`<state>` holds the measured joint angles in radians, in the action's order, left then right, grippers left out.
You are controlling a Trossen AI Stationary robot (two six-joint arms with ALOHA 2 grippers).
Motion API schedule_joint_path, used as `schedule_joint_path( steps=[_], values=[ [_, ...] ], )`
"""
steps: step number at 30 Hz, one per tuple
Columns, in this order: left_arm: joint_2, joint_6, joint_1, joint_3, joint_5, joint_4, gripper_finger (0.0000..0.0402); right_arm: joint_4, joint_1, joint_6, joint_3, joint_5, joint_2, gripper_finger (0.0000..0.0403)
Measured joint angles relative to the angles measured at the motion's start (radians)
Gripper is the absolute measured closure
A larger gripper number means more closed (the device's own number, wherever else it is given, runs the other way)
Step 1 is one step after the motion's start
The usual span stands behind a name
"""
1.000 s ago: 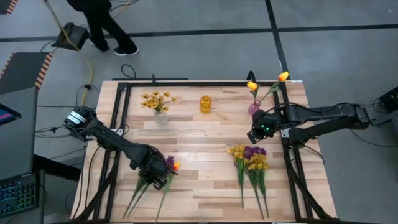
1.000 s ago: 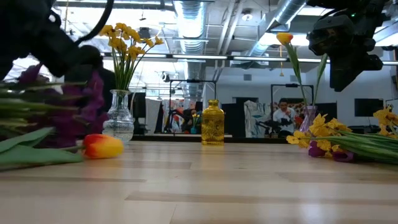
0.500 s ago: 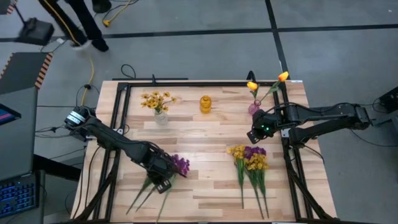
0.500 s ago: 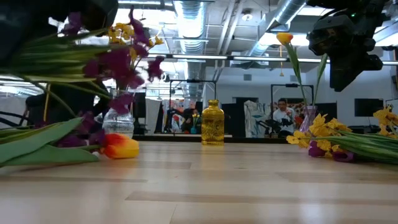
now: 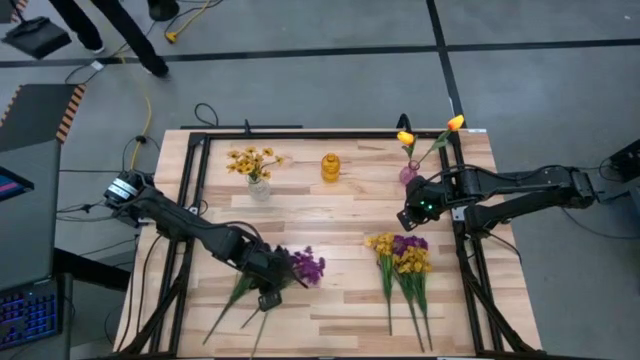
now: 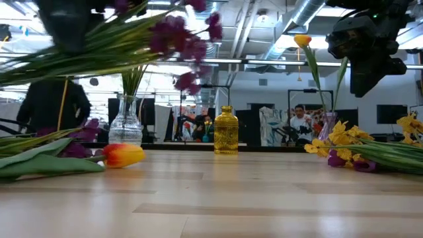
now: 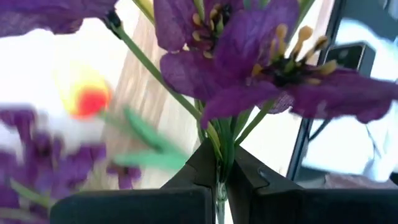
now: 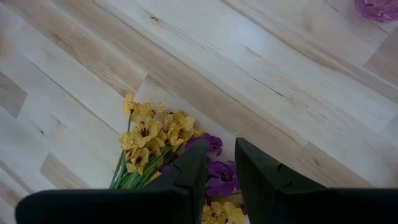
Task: Sort flowers into vase by color
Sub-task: Put the middle purple flowers into the yellow vase
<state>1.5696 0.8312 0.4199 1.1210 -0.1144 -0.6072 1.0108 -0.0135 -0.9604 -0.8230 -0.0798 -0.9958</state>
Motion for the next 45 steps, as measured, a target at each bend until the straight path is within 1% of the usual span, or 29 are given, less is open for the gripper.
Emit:
schedule_joint_path(
  steps=[9,15,22,29,33,39,45],
  values=[
    [0.000,-0.152,-0.030,0.000,0.105,0.134,0.0400,-0.004,0.000,0.000,0.000,0.000,0.000,0.0290],
    [0.000,-0.249,-0.073,0.000,0.181,0.247,0.0400,-0.004,0.000,0.000,0.000,-0.002,0.000,0.0290],
    [0.000,-0.368,-0.155,0.000,0.189,0.381,0.0400,-0.004,0.000,0.000,0.000,-0.003,0.000,0.0290],
    [0.000,-0.393,-0.226,0.000,0.180,0.401,0.0400,-0.003,0.000,0.000,0.000,-0.004,0.000,0.0290],
    [0.000,-0.397,-0.244,0.000,0.175,0.442,0.0400,-0.003,0.000,0.000,0.000,-0.006,0.000,0.0290],
    [0.000,-0.488,-0.252,0.000,0.175,0.531,0.0400,-0.003,0.000,0.000,0.000,-0.052,0.000,0.0290],
    [0.000,-0.531,-0.255,0.000,0.177,0.619,0.0400,-0.003,0.000,0.000,0.000,-0.053,0.000,0.0290]
  ],
)
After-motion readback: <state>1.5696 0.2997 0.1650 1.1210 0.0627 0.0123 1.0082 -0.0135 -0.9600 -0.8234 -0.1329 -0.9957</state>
